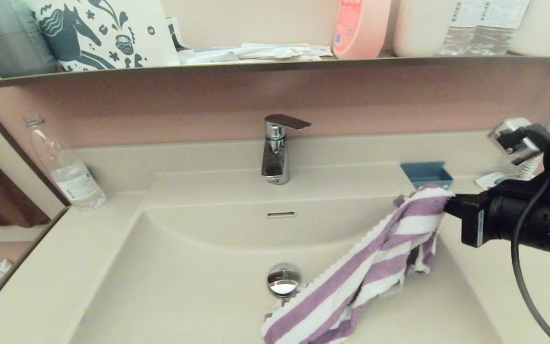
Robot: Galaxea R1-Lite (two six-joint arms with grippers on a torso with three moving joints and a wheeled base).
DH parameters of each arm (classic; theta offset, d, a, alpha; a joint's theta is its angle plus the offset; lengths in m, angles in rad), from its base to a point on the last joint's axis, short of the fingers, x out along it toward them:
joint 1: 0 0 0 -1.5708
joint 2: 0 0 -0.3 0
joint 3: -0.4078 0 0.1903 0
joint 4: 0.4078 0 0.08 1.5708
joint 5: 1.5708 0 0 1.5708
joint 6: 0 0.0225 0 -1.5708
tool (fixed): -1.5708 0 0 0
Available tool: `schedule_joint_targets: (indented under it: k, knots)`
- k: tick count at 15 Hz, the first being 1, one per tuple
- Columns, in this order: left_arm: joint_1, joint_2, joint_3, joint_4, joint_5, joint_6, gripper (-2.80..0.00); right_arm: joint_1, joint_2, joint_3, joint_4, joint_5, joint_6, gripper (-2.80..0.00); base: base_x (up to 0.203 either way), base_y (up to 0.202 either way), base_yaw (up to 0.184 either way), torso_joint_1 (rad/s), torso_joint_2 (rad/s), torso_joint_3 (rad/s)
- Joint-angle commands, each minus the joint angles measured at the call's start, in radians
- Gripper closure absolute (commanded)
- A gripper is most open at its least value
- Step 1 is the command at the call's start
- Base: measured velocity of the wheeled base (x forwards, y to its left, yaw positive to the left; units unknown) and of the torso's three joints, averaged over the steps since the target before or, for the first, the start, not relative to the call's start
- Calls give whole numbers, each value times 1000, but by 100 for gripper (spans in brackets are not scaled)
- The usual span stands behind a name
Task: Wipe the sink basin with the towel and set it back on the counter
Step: Wipe the sink
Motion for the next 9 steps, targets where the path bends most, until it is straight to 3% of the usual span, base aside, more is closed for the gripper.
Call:
schedule_joint_targets:
  k: [1, 6, 9]
  knots:
    - [75, -23, 16, -19, -2, 37, 0, -7, 50, -13, -77, -45, 1, 0, 0, 0, 0, 0, 0, 0]
    - [120, -213, 162, -25, -139, 141, 0, -20, 129, -82, -124, -63, 5, 0, 0, 0, 0, 0, 0, 0]
    - [122, -311, 328, -89, -350, 179, 0, -50, 178, -114, -194, -59, 4, 0, 0, 0, 0, 0, 0, 0]
